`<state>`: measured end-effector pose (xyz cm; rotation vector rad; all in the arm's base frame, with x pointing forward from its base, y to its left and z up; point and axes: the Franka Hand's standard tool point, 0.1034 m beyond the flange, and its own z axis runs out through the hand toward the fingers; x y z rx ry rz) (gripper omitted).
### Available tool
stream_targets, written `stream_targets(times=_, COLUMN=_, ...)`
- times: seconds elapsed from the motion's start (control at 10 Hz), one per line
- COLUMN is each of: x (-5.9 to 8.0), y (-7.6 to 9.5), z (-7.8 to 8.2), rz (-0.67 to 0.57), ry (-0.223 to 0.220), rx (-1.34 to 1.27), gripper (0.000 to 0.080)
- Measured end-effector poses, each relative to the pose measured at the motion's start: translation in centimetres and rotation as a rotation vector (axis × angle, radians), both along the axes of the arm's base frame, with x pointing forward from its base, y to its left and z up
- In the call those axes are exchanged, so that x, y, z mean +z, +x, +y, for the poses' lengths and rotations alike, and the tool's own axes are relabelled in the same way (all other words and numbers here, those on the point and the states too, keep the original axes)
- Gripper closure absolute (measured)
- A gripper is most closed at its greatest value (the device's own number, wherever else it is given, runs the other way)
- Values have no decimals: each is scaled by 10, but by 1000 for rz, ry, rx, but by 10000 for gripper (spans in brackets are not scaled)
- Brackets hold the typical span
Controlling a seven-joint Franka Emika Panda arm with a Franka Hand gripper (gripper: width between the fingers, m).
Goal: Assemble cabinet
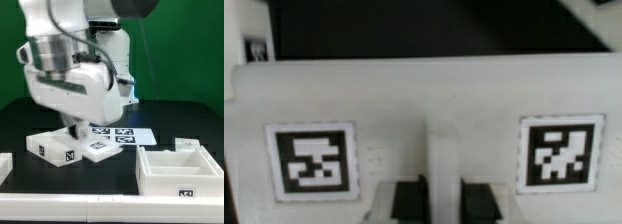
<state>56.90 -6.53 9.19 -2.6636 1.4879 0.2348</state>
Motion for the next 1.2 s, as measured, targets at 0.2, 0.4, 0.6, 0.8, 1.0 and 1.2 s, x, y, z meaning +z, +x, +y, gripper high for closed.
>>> stream_targets(times=0.2, x=5, y=-12, z=53, rz=75, ry=-35, rx=-181, gripper=735)
stream_targets(times=0.4, x=5, y=-10, z=56, rz=69, ry=-33, rx=-160, gripper=735)
stream_targets(times=0.6, x=5, y=-10, z=57, rz=70, ry=-33, rx=-159, gripper=735)
stream_targets(times=0.8, x=9, y=-23, z=73, rz=99, ry=-44, rx=-272, gripper=735)
stream_targets(times=1.0, x=6, y=-58, z=108, rz=121, ry=-71, rx=-374, gripper=735)
stream_targets(times=1.2, x=-5, y=-72, z=130, rz=123, ry=-90, rx=-377, gripper=735)
